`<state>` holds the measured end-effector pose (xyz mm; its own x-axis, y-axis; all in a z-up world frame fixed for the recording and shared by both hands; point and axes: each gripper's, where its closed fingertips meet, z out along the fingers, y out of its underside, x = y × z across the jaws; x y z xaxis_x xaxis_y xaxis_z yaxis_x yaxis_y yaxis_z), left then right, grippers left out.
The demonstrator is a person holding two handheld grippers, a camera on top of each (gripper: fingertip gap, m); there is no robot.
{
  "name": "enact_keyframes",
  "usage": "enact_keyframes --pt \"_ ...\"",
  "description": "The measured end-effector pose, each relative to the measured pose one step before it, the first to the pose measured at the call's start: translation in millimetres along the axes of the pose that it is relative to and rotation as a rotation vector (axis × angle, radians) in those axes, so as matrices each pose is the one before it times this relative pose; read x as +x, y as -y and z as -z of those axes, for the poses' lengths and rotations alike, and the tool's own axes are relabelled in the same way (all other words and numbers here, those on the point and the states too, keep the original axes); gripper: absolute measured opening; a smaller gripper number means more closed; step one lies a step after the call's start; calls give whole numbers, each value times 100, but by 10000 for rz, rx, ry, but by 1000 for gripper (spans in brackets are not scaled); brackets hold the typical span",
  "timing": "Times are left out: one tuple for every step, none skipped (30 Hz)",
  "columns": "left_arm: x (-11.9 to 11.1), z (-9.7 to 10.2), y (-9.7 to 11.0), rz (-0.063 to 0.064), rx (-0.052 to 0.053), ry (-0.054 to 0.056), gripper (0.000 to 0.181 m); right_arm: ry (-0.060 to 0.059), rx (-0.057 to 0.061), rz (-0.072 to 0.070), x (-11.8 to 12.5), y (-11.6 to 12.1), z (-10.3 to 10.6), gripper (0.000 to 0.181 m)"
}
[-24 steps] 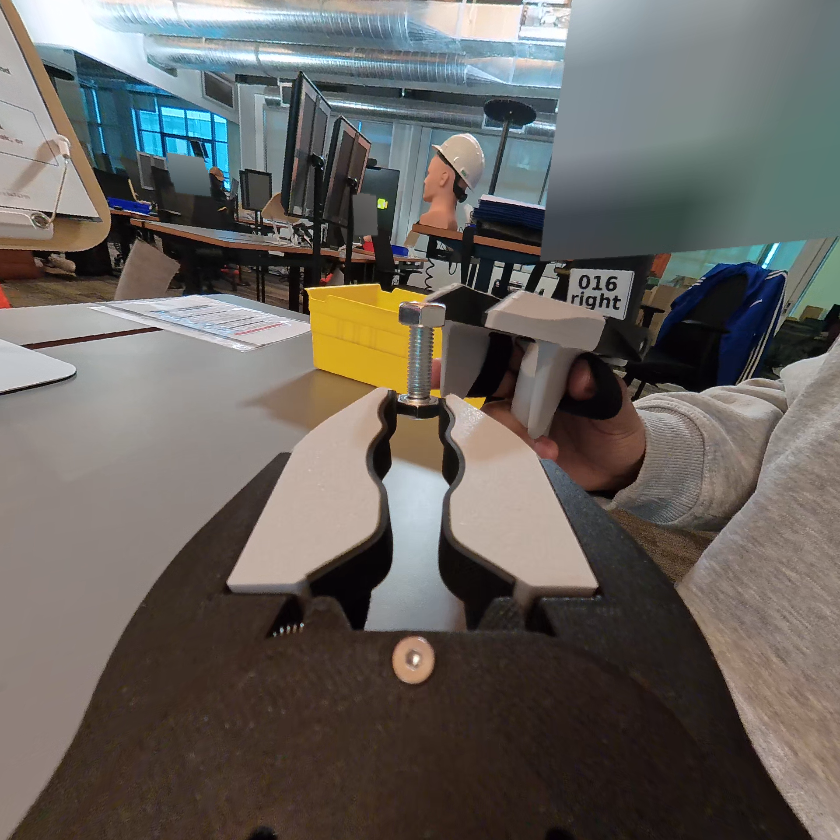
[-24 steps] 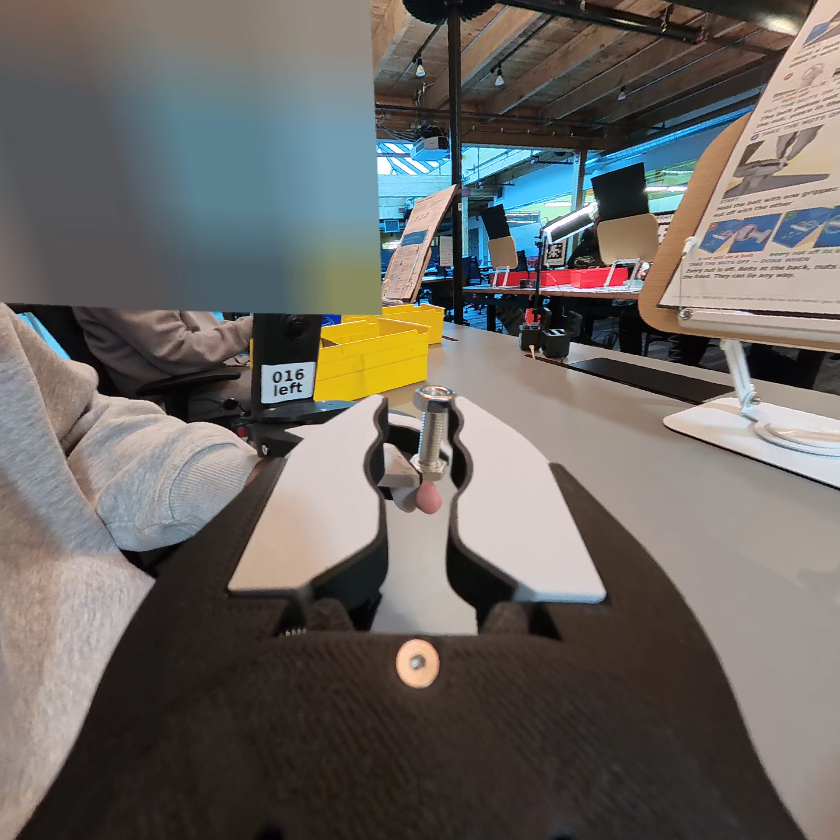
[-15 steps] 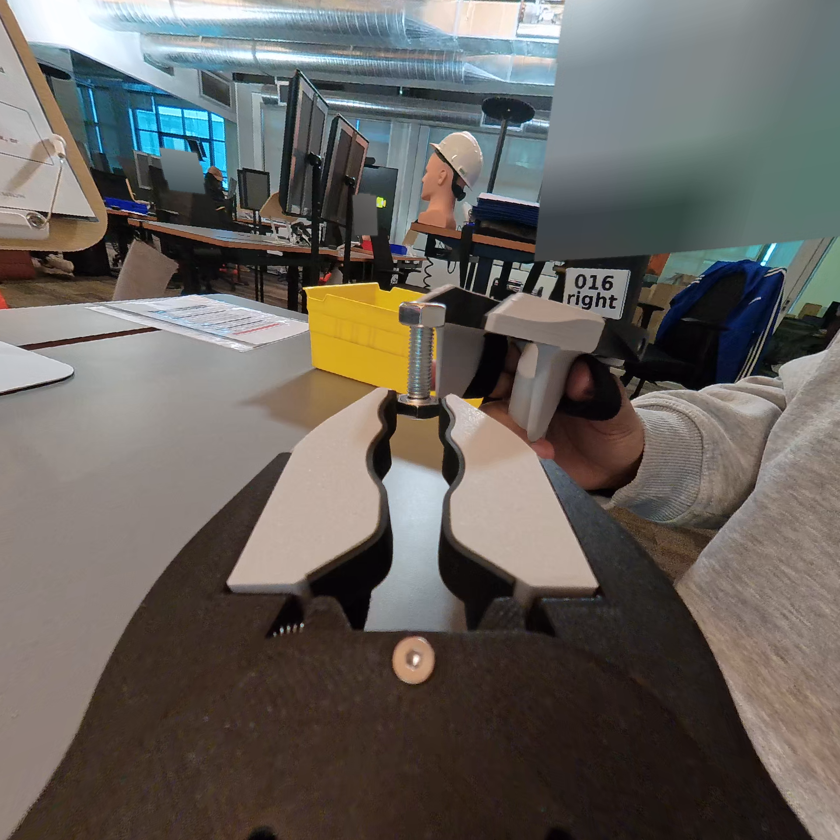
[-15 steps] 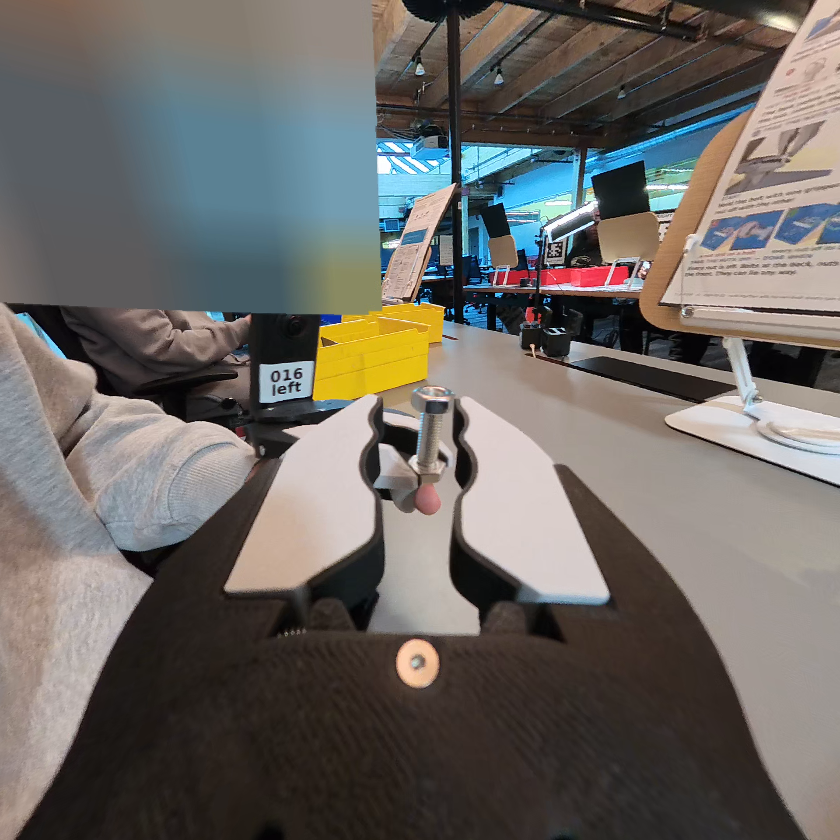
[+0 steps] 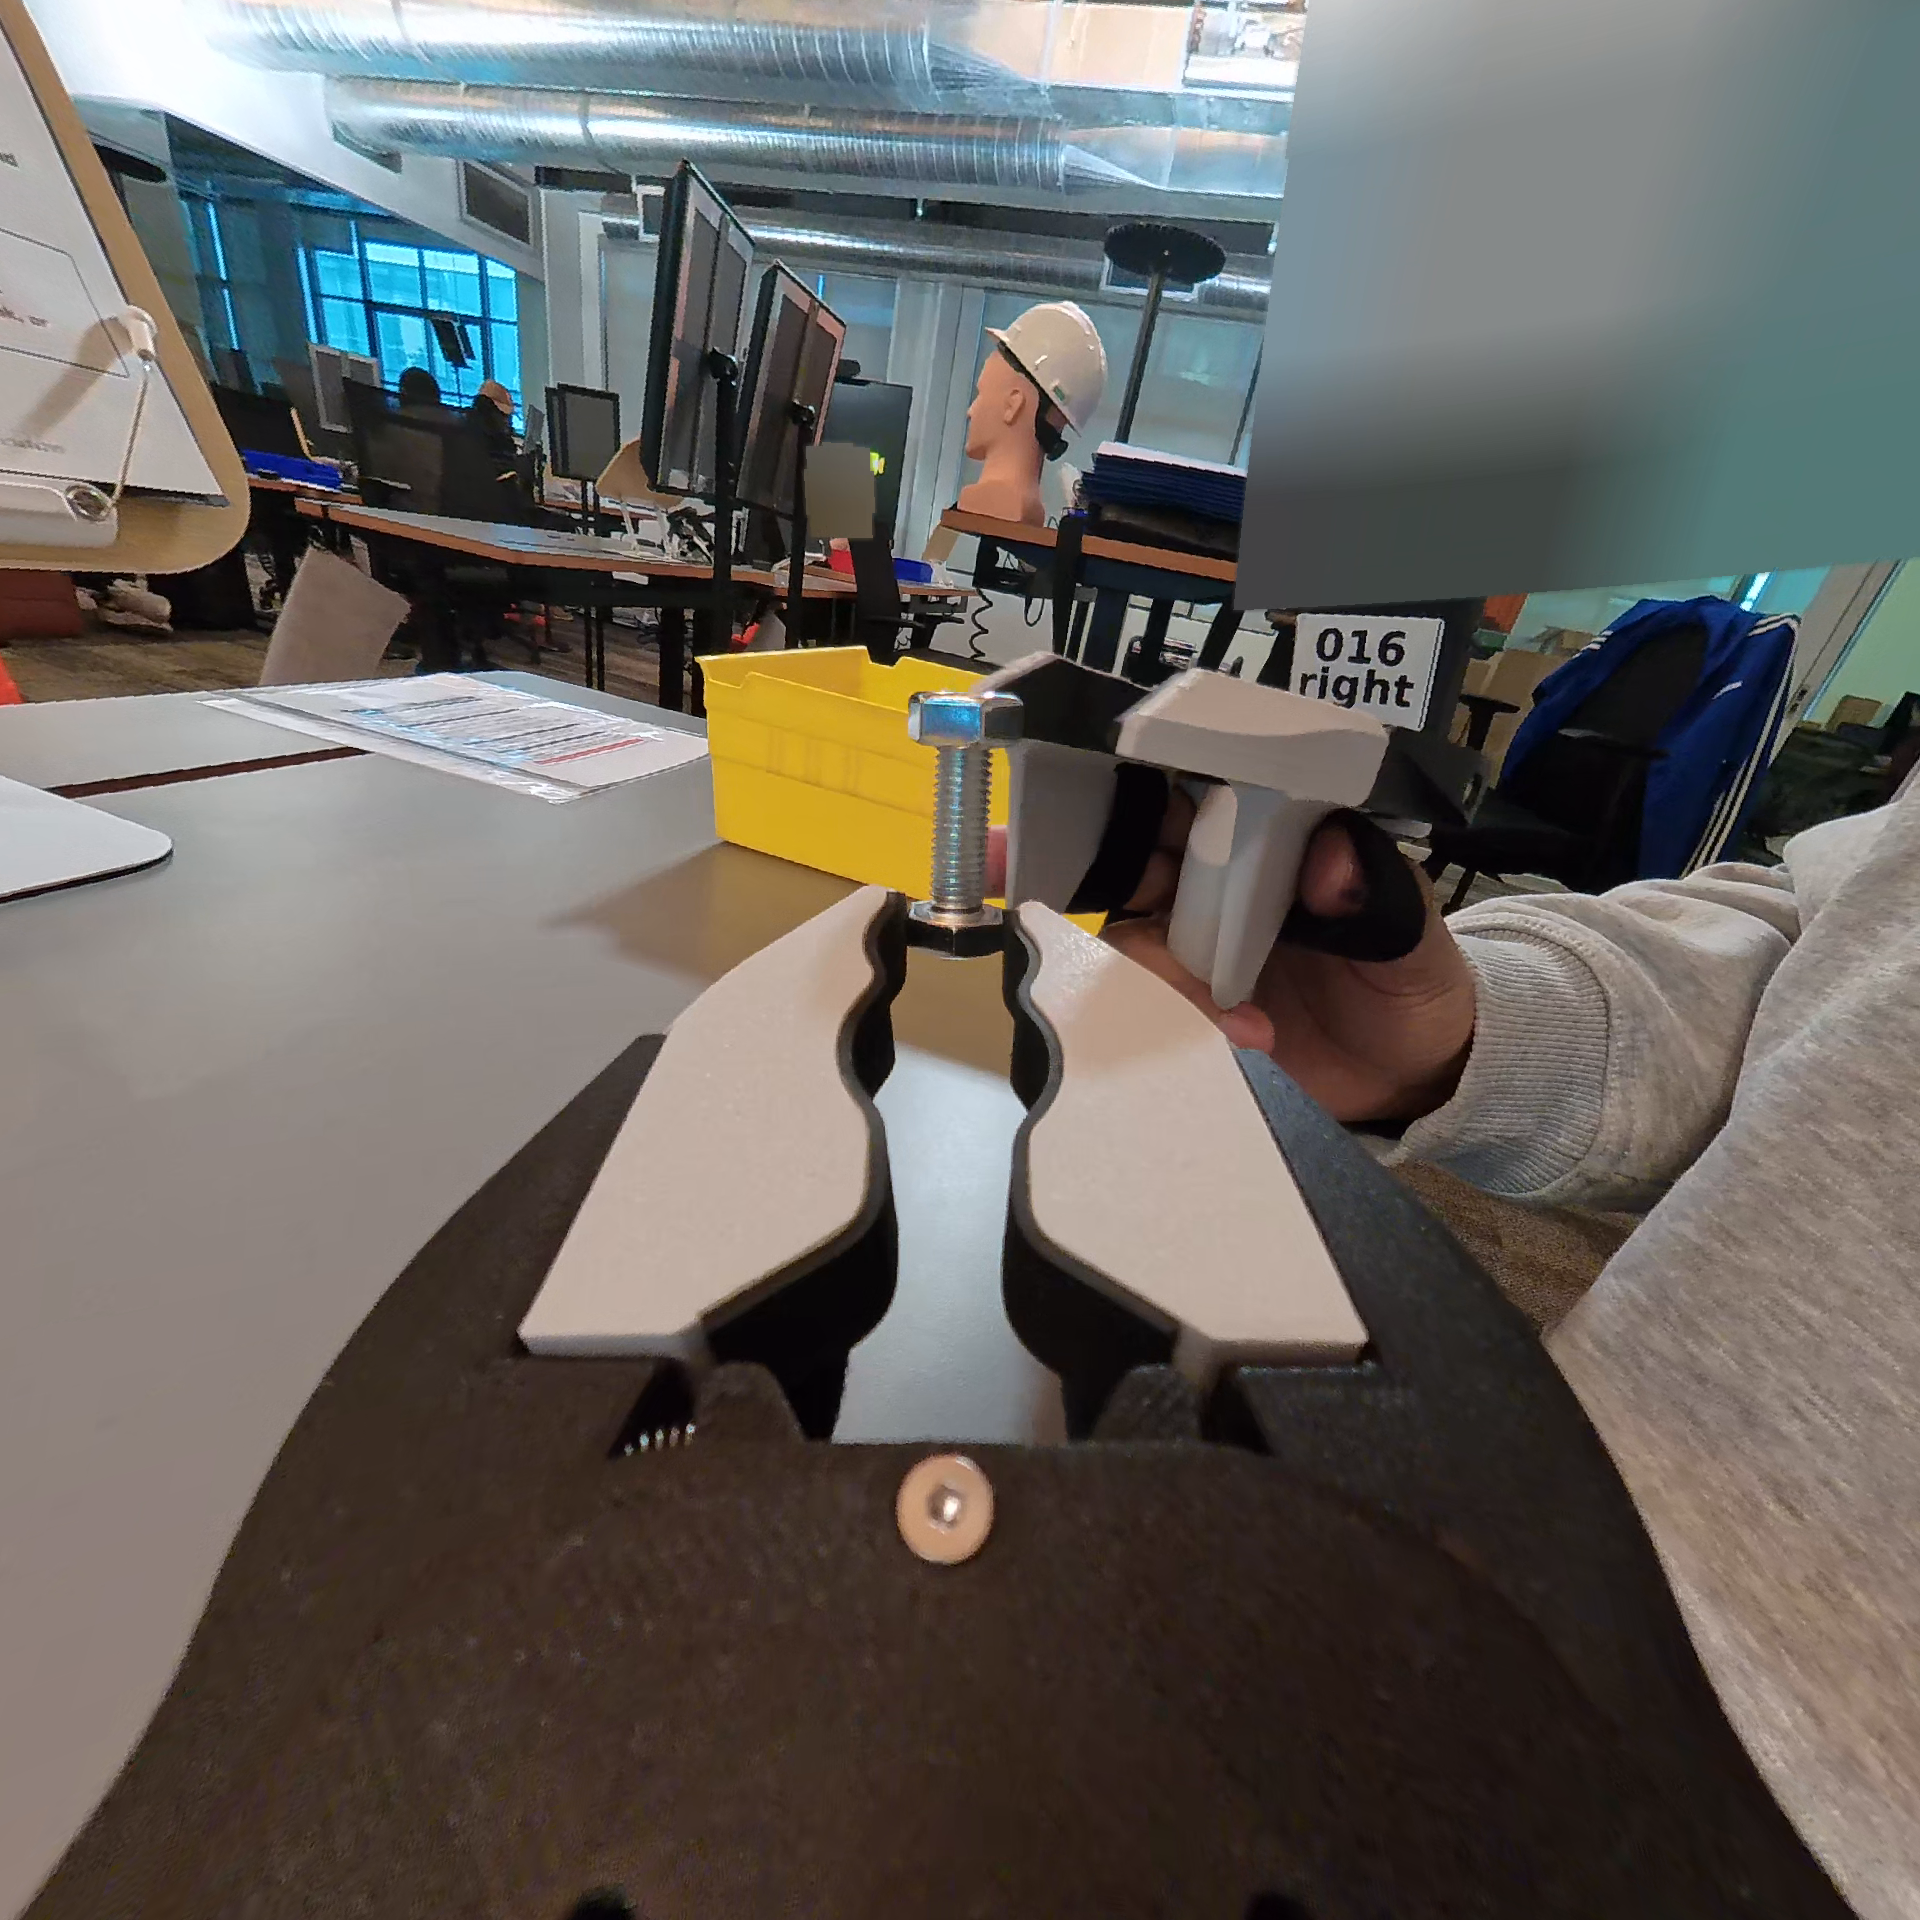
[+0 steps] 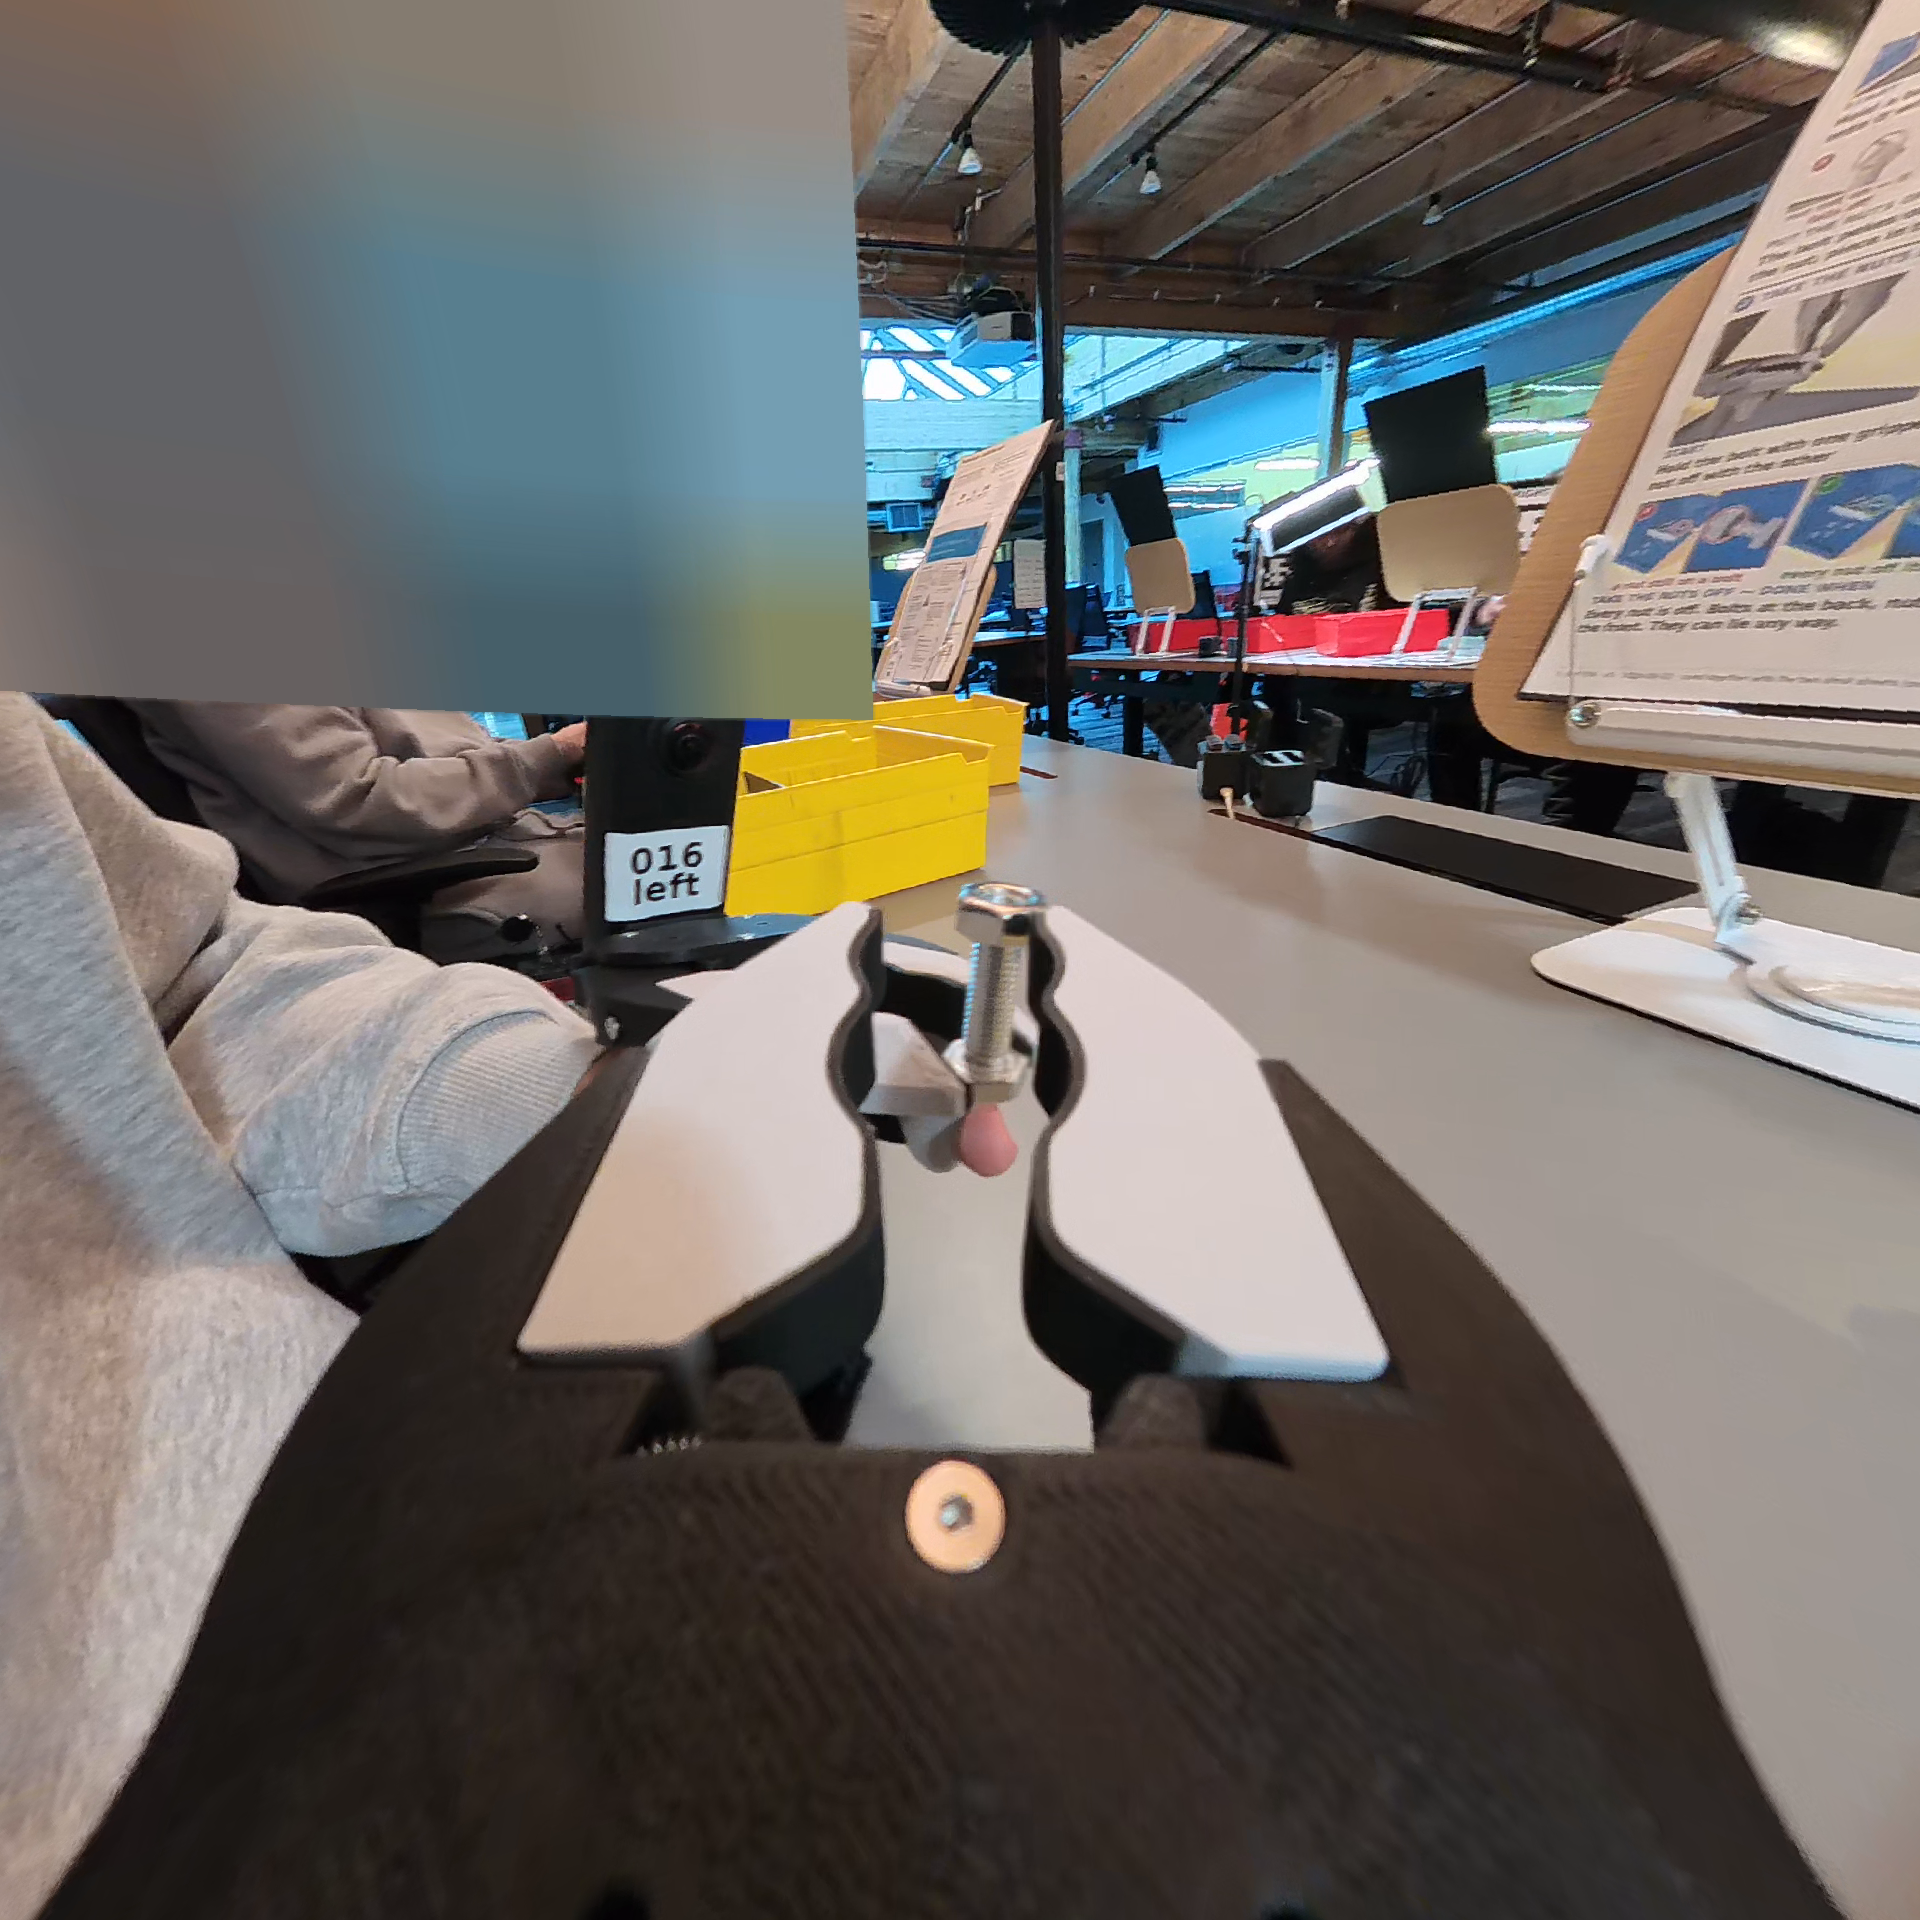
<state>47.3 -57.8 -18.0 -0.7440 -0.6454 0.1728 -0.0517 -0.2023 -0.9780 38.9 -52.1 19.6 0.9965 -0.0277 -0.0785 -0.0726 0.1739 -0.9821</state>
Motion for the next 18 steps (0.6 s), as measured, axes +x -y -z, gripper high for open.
enact_keyframes --pt "-69 27 24 19 16 26 18 70 -9 27 -144 -1 -13 25" --pt "-51 13 30 26 14 17 18 62 -8 60 -140 12 4 23" --pt "-47 12 12 27 8 8 18 33 -26 59 -93 -14 -3 20" --pt "-38 10 16 14 7 16 18 -25 -20 44 12 1 11 19" --pt "-1 -2 4 1 3 1 18 -41 12 24 50 29 20 19" --pt "16 -9 -14 -7 -7 -7 18 -42 22 -13 77 39 33 19" --pt "34 -9 -18 -12 -9 -12 18 -64 22 -44 144 20 24 20" --pt "37 -3 -18 -15 -8 -10 18 -88 38 -51 171 43 22 23" --pt "42 -21 -16 -12 -14 -17 18 -81 47 -47 176 37 18 26" --pt "41 -14 -21 -6 -12 -20 18 -72 37 -43 157 30 3 29" --pt "25 -4 -20 -5 -5 -8 18 -47 20 -35 110 5 6 32" --pt "14 -9 -14 -3 -8 -3 18 15 -1 -32 -1 -32 -16 33" --pt "-20 -6 -1 -3 -1 8 18 78 -25 -38 -100 -47 -21 33" --pt "-28 9 22 4 7 15 18 118 -53 -45 -178 -83 -40 32" --pt "-49 11 19 16 8 15 18 107 -69 -45 -197 -64 -25 29" --pt "-68 26 27 21 18 27 18 71 -28 -10 -165 17 13 26" --pt "-59 16 25 24 10 22 18 72 20 44 -146 87 38 22" --pt "-49 10 1 19 1 10 18 24 -1 40 -54 19 28 20"
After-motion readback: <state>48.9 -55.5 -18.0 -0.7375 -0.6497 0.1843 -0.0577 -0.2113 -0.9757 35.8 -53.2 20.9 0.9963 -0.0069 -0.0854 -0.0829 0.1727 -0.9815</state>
